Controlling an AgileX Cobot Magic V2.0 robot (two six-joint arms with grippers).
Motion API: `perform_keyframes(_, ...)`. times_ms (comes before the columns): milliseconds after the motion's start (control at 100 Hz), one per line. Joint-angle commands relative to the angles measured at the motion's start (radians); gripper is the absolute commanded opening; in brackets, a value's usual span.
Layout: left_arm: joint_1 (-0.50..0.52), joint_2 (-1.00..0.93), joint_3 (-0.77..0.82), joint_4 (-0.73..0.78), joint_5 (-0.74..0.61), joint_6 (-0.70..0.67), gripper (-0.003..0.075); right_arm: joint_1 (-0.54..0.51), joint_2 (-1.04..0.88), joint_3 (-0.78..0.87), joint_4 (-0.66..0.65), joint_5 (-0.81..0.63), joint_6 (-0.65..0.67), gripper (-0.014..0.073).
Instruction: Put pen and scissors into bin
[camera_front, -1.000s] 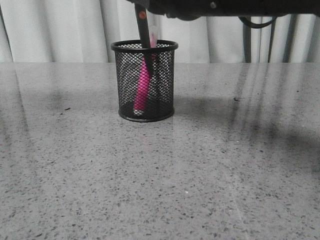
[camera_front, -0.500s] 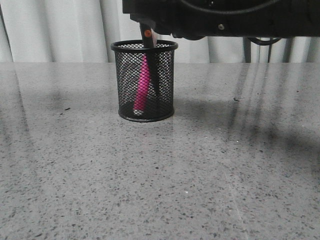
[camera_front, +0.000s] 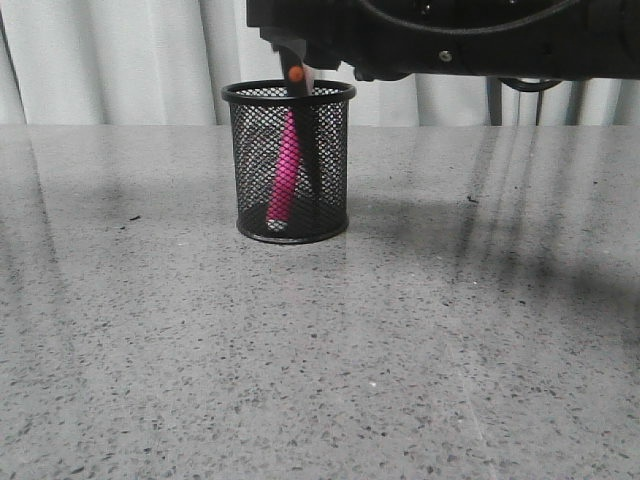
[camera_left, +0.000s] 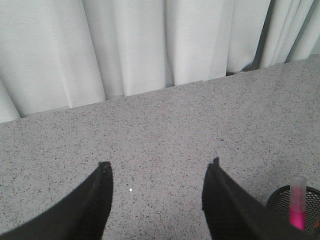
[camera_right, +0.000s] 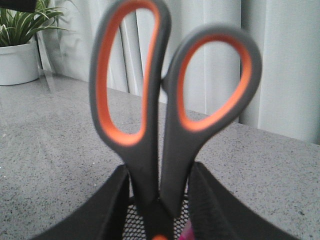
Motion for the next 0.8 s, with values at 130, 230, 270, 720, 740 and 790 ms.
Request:
perform_keyframes(130, 0.001, -0.028, -0.032, -0.019, -0.051, 0.001, 0.0364, 0.001, -0.036, -0.021, -0.014, -0.104, -0.006, 0.0251)
perform_keyframes(230, 0.001, -0.028, -0.032, -0.019, -0.049, 0.001, 0.0364, 0.001, -0.037, -0.021, -0.031, -0.14, -0.006, 0.0247)
perform_keyframes(270, 0.001, -0.028, -0.032, -0.019, -0.049, 0.001, 0.0364, 0.001, -0.042, -0.021, -0.038, -0.158, -0.006, 0.0244)
perform_keyframes(720, 0.001, -0.028, -0.032, -0.015, -0.038, 0.001, 0.0099, -0.103, -0.279, -0.021, 0.015, 0.101, -0.016, -0.0062)
perform_keyframes(740, 0.001, -0.031, -0.032, -0.01, -0.038, 0.001, 0.0076, -0.111, -0.299, -0.021, 0.015, 0.136, -0.021, -0.0062)
perform_keyframes(790, 0.001, -0.033, -0.032, -0.004, -0.034, 0.001, -0.0018, -0.145, -0.345, -0.021, 0.015, 0.218, -0.05, -0.0062)
